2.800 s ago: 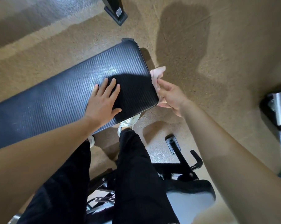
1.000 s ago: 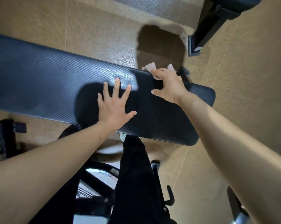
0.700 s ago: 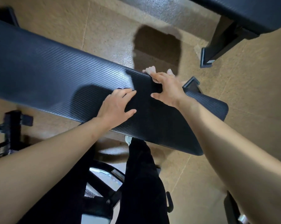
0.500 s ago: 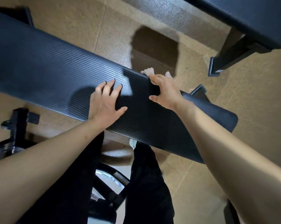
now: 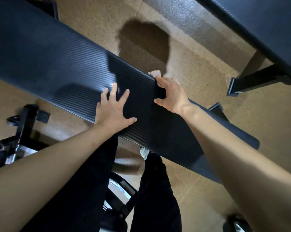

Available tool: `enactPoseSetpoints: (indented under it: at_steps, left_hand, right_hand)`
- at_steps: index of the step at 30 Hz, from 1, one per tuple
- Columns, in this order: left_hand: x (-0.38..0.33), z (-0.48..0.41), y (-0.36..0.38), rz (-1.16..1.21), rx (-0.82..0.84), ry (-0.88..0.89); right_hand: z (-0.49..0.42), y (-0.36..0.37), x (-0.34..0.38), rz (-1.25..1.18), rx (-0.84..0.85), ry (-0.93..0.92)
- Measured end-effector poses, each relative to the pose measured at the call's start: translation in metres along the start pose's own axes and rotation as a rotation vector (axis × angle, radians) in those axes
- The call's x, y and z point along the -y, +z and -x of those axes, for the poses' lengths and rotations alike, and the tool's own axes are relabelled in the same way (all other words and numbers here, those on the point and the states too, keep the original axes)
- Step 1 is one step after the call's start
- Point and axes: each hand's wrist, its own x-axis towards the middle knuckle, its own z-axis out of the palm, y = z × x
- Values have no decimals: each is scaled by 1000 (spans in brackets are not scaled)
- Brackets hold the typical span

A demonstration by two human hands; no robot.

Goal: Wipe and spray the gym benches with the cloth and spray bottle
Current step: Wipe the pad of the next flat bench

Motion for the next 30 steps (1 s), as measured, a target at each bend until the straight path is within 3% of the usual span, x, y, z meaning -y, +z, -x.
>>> enactPoseSetpoints:
  at_steps: [7, 14, 18, 20, 23, 30]
  left_hand:
    - [63, -8, -21, 154, 54, 265]
    - [94, -18, -35, 286, 26, 325]
    - [117, -22, -39, 178, -180, 119]
    - [129, -29, -45, 108, -170, -60]
    - [150, -42, -46, 197, -115, -285]
    - [164, -53, -36, 232, -85, -281]
  right_hand:
    - [-34, 4, 49, -48, 33, -1]
    - [-65, 12, 93, 53, 65, -67]
    - [-80, 11, 111, 32, 87, -64]
    - [-88, 14, 123, 15, 83, -85]
    - [-104, 20, 137, 7, 77, -124]
    - [-135, 26, 162, -15, 80, -163]
